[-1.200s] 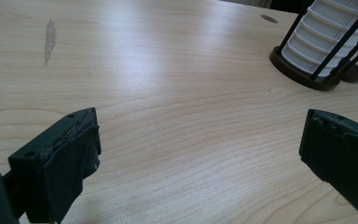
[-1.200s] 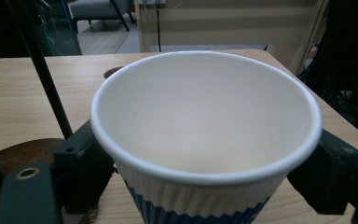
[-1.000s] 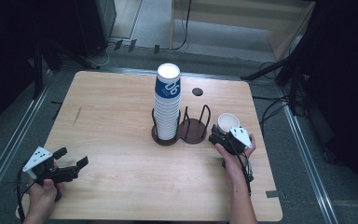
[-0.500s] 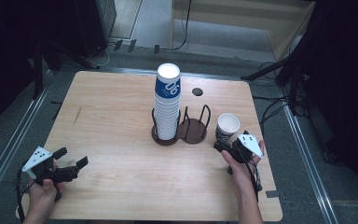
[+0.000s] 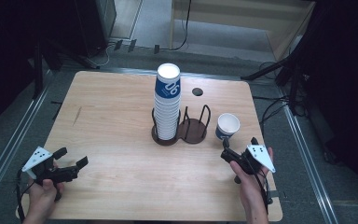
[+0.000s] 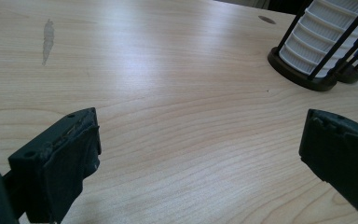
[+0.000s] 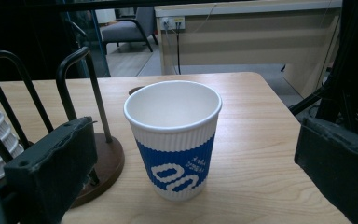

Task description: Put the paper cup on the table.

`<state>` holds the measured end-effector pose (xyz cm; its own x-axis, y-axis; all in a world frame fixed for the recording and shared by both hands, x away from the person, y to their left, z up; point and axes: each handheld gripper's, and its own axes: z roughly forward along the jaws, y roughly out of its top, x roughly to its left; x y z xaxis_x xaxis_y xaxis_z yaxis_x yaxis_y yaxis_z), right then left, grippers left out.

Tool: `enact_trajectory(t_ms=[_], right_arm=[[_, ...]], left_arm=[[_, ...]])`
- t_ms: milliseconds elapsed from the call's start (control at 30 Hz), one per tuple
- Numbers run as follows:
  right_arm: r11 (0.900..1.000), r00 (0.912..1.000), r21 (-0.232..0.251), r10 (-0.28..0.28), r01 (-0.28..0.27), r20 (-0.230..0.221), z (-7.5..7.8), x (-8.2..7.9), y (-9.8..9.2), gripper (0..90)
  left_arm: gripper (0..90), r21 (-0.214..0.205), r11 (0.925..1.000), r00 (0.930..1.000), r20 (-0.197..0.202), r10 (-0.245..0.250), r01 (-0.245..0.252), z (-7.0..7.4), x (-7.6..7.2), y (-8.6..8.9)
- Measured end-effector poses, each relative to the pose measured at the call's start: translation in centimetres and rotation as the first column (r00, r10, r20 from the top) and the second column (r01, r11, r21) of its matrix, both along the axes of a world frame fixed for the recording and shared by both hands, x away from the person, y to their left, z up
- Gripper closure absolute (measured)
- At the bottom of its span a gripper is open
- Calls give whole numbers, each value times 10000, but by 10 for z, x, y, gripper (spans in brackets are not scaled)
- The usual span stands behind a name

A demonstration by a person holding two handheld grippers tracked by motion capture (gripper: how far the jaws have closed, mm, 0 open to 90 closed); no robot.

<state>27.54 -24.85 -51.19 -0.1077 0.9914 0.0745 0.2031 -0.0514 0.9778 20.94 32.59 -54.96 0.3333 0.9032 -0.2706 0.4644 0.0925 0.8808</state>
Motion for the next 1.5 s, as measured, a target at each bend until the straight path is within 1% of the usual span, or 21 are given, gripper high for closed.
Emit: enact_trajectory(t_ms=[133, 300, 333, 400, 533, 633, 733, 1000, 1133, 1233, 1267, 1333, 1433, 1500], right_arm=[[10000, 10000, -73, -18, 18, -11, -2, -5, -4, 0], [9999, 9999, 17, -152, 152, -72, -5, -13, -10, 0], [9998, 9998, -103, -178, 178, -55, -7, -16, -13, 0], [9997, 9997, -103, -237, 236, -97, -8, -17, -15, 0], [9992, 9990, -40, -405, 404, -181, -12, -25, -23, 0], [9985, 9984, -142, -522, 520, -193, -15, -29, -30, 0], [9980, 9979, -148, -612, 610, -191, -17, -34, -37, 0], [9963, 9960, -105, -854, 851, -262, -22, -46, -50, 0], [9962, 9964, 284, -815, 822, -237, -25, -52, -54, 0], [9961, 9963, 312, -813, 821, -263, -27, -53, -53, 0], [9967, 9961, 14, -807, 808, -349, -28, -54, -52, 0], [9969, 9962, -35, -786, 786, -369, -27, -55, -52, 0], [9959, 9955, 80, -904, 906, -300, -25, -58, -55, 0], [9945, 9944, 247, -1007, 1015, -308, -24, -61, -57, 0]], left_arm=[[0, 17, 10000, 10000, 4, 6, -6, 0, 0, 0], [0, 34, 10000, 10000, -6, -17, 17, 0, -1, -1], [0, 25, 10000, 10000, -16, -9, 9, 0, 0, -1], [0, 21, 10000, 10000, -16, -15, 15, 0, -1, 0], [0, 24, 10000, 10000, -7, -14, 14, 0, -1, -1], [0, 12, 10000, 10000, -4, -18, 18, 0, -1, 0], [0, 24, 10000, 10000, -9, -11, 11, 0, -1, -1], [0, 80, 10000, 10000, -29, -6, 7, 0, -1, -1], [0, 46, 10000, 10000, -5, 32, -32, 0, 0, -1], [0, 46, 10000, 10000, -4, 31, -31, 0, 0, -1], [0, 54, 10000, 10000, -19, 16, -16, 0, 0, -1], [0, 53, 10000, 10000, -18, 17, -17, 0, 0, -1], [0, 30, 10000, 10000, -26, -2, 2, 0, 1, 0], [0, 122, 9999, 10000, -50, 2, -2, 0, 1, -2]])
